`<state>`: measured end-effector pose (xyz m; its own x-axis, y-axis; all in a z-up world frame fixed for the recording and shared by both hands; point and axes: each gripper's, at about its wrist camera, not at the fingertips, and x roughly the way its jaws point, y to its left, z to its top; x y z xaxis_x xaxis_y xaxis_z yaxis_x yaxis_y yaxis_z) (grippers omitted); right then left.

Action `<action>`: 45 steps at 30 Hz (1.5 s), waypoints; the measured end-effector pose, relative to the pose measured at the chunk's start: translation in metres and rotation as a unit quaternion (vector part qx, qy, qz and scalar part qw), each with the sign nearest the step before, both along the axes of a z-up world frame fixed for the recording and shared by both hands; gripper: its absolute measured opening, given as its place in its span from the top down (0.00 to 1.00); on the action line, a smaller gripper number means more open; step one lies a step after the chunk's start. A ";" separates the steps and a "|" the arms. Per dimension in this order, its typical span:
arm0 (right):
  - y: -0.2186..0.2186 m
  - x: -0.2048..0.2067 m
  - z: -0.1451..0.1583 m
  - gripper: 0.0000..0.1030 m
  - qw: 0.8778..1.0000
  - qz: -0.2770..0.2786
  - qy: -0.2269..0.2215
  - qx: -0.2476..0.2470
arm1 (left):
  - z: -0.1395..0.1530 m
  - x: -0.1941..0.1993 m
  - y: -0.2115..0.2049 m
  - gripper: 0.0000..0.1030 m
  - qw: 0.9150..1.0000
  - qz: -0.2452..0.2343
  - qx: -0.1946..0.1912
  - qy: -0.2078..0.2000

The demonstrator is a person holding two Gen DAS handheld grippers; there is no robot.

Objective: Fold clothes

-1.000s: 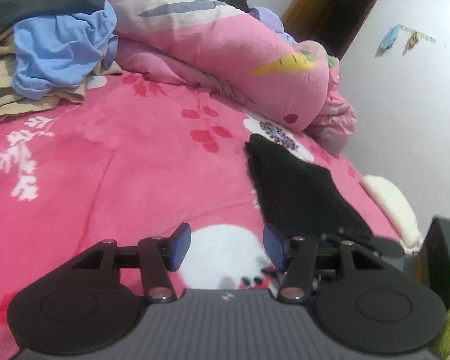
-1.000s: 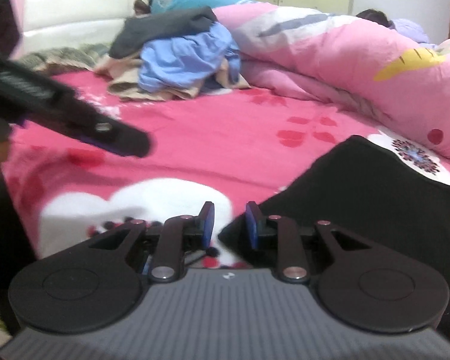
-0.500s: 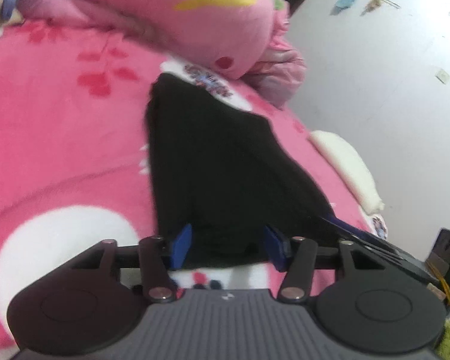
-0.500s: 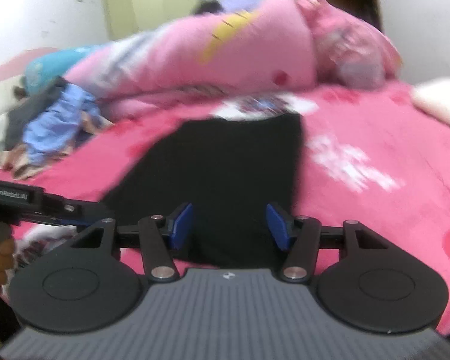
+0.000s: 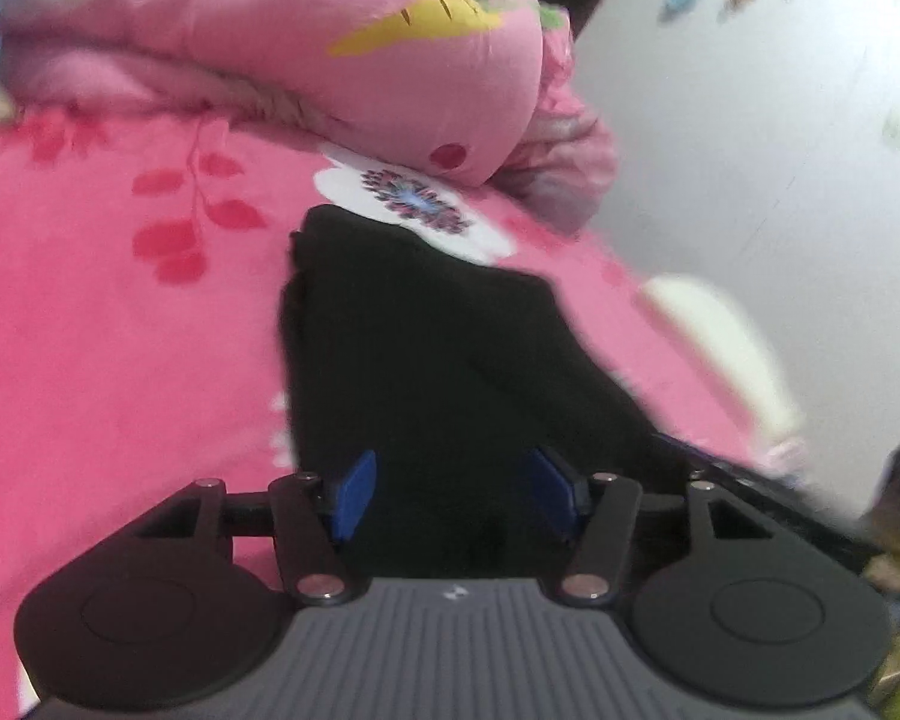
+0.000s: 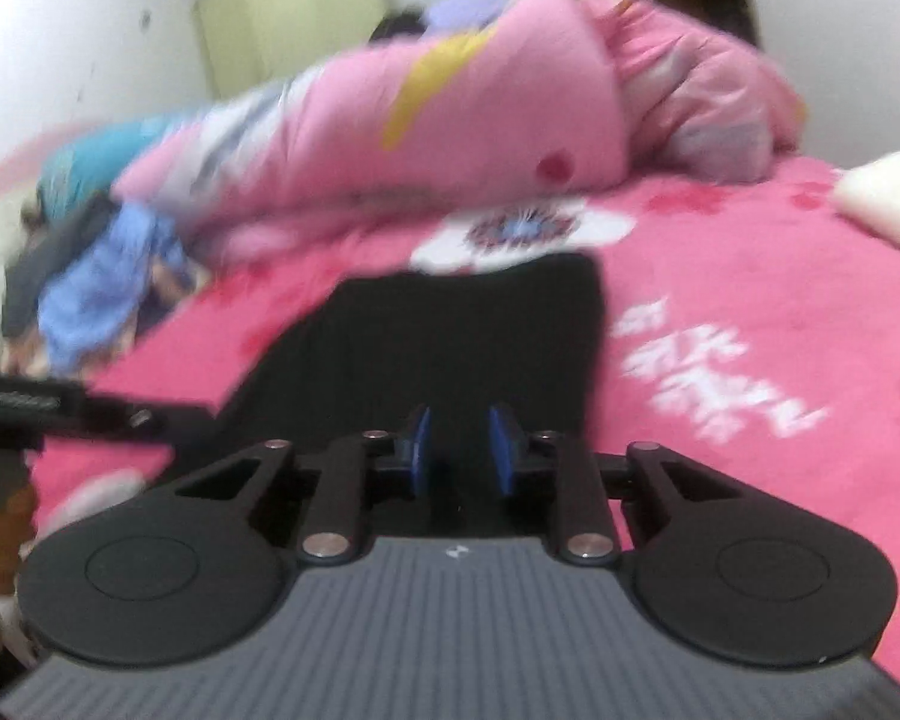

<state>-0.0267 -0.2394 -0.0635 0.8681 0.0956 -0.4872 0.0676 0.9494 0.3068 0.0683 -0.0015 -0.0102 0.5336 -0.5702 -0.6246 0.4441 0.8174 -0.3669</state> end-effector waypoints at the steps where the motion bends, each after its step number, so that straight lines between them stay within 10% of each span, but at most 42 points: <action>1: -0.008 -0.002 -0.006 0.93 1.000 -0.007 0.008 0.009 | -0.008 0.001 0.000 0.48 1.000 0.003 0.019 -0.008; 6: -0.060 -0.020 -0.005 0.94 0.996 -0.089 0.029 -0.004 | 0.000 -0.008 0.014 0.38 0.997 0.020 0.065 -0.038; 9: -0.070 -0.017 0.008 0.94 0.996 -0.093 0.002 0.017 | 0.014 0.001 0.017 0.38 0.998 0.033 0.029 -0.038; 15: -0.034 0.034 0.010 0.94 0.999 0.025 -0.021 0.010 | 0.013 0.037 -0.015 0.36 0.999 -0.012 -0.015 -0.028; 19: -0.063 0.046 -0.010 1.00 0.999 0.014 0.010 0.051 | -0.012 0.053 0.000 0.52 1.000 0.007 -0.017 0.012; 22: -0.083 0.039 -0.001 0.95 0.999 -0.043 0.023 -0.002 | -0.004 0.055 0.029 0.35 0.998 0.050 -0.040 0.021; 28: -0.079 0.073 0.020 0.94 1.000 0.013 -0.013 -0.003 | 0.015 0.084 0.012 0.34 0.997 0.028 -0.065 -0.006; 35: -0.109 0.133 -0.008 0.96 0.998 0.028 0.046 0.033 | -0.014 0.128 -0.024 0.35 0.999 0.034 0.008 -0.014; 39: -0.142 0.125 0.003 0.93 0.998 -0.015 0.024 0.061 | -0.011 0.150 0.000 0.37 0.996 0.074 -0.041 0.009; 45: -0.127 0.158 0.001 0.93 0.990 0.074 0.024 0.114 | -0.008 0.164 -0.035 0.33 0.999 0.019 -0.048 -0.005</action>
